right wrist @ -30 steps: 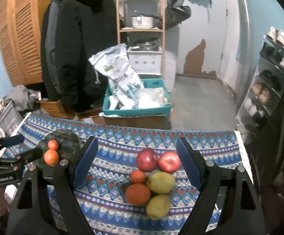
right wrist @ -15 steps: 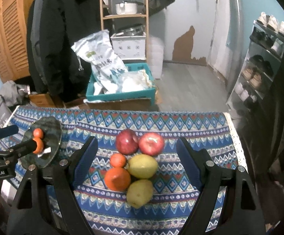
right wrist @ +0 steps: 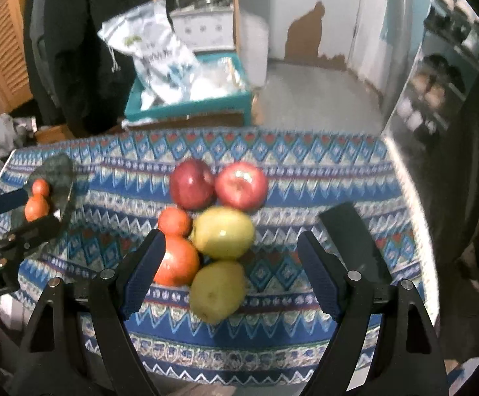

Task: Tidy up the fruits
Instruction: 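Move both open tools back over the fruit pile, then close the right tool on the green pear while the left tool grasps an orange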

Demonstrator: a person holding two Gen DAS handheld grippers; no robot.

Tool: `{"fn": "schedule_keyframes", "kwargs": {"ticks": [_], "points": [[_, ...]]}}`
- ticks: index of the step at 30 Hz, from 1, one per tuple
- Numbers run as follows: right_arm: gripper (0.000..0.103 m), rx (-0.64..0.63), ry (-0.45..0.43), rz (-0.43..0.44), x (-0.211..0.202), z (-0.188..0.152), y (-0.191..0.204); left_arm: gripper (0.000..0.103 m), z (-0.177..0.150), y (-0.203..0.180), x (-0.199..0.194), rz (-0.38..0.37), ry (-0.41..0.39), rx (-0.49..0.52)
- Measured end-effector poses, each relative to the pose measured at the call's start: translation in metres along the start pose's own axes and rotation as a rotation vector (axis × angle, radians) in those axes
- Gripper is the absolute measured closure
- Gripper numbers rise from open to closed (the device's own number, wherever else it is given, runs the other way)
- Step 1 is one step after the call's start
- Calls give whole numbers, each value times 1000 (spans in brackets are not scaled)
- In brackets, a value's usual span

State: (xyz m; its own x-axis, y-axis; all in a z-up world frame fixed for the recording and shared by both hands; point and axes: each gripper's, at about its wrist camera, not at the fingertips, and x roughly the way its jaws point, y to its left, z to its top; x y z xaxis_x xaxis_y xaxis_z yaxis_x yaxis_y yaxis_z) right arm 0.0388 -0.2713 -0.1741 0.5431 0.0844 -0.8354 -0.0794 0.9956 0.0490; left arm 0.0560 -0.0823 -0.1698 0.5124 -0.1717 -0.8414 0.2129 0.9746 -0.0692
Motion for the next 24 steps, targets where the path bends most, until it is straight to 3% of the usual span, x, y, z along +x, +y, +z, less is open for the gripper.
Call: {"fn": "schedule_keyframes", "kwargs": {"ticks": [12, 24], "points": [[21, 22, 162, 37, 56, -32, -4, 18, -15, -3, 45, 7, 74, -7], [22, 22, 241, 73, 93, -43, 0, 18, -19, -2, 63, 3, 102, -24]]}}
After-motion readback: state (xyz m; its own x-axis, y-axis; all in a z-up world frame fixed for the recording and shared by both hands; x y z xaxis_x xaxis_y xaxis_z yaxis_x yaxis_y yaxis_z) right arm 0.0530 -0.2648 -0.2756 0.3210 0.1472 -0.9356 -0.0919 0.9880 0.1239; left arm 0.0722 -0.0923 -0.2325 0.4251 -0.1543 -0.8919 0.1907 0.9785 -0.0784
